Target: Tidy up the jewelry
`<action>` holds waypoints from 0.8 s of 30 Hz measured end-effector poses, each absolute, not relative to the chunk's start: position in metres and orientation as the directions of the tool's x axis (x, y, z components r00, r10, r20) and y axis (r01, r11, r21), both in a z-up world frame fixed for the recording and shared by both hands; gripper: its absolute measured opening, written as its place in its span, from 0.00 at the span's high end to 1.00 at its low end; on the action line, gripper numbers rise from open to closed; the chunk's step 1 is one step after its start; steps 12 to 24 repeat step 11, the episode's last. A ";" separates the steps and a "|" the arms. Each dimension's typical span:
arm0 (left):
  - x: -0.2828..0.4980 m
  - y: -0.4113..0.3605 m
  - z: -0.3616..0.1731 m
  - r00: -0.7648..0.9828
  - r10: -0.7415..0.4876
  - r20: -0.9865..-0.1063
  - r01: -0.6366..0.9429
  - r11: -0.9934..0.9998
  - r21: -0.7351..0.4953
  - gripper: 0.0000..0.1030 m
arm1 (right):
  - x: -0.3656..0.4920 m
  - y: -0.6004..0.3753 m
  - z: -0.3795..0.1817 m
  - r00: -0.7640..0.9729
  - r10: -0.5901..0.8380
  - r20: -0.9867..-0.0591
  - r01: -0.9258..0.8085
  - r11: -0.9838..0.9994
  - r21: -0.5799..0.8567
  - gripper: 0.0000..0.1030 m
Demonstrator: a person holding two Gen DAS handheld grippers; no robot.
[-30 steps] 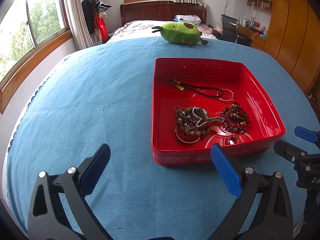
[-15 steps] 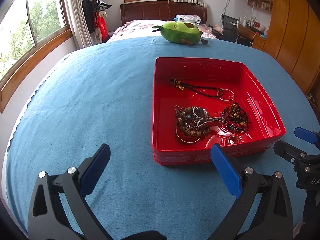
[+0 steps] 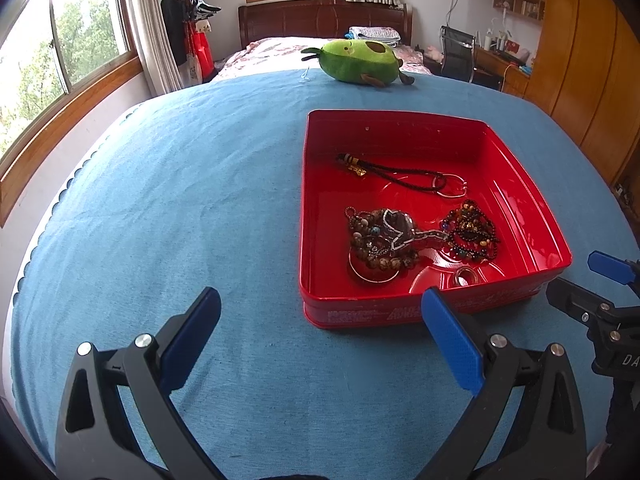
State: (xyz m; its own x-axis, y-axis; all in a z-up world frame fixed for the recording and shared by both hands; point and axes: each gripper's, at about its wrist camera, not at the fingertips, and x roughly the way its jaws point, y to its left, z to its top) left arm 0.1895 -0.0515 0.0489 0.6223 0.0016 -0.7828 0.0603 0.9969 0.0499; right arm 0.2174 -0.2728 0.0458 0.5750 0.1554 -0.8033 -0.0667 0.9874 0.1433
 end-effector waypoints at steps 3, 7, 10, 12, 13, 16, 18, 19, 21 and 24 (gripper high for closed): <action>0.190 -0.052 0.049 0.624 0.005 -0.781 0.060 0.997 0.054 0.03 | 0.217 -0.273 0.046 0.575 0.155 -0.803 -0.067 0.987 0.143 0.04; 0.190 -0.052 0.049 0.622 0.003 -0.783 0.061 0.997 0.052 0.03 | 0.218 -0.273 0.046 0.575 0.155 -0.804 -0.066 0.987 0.143 0.04; 0.190 -0.052 0.049 0.622 0.004 -0.783 0.059 0.997 0.052 0.03 | 0.218 -0.273 0.046 0.575 0.155 -0.804 -0.067 0.987 0.143 0.04; 0.190 -0.052 0.049 0.621 0.004 -0.783 0.059 0.997 0.052 0.03 | 0.218 -0.273 0.046 0.574 0.155 -0.804 -0.067 0.987 0.143 0.04; 0.190 -0.052 0.049 0.621 0.004 -0.783 0.059 0.997 0.052 0.03 | 0.218 -0.273 0.046 0.574 0.155 -0.804 -0.067 0.987 0.143 0.04; 0.190 -0.052 0.049 0.621 0.004 -0.783 0.059 0.997 0.052 0.03 | 0.218 -0.273 0.046 0.574 0.155 -0.804 -0.067 0.987 0.143 0.04; 0.190 -0.052 0.049 0.621 0.004 -0.783 0.059 0.997 0.052 0.03 | 0.218 -0.273 0.046 0.574 0.155 -0.804 -0.067 0.987 0.143 0.04; 0.190 -0.052 0.049 0.621 0.004 -0.783 0.059 0.997 0.052 0.03 | 0.218 -0.273 0.046 0.574 0.155 -0.804 -0.067 0.987 0.143 0.04; 0.190 -0.052 0.049 0.621 0.004 -0.783 0.059 0.997 0.052 0.03 | 0.218 -0.273 0.046 0.574 0.155 -0.804 -0.067 0.987 0.143 0.04; 0.190 -0.052 0.049 0.621 0.004 -0.783 0.059 0.997 0.052 0.03 | 0.218 -0.273 0.046 0.574 0.155 -0.804 -0.067 0.987 0.143 0.04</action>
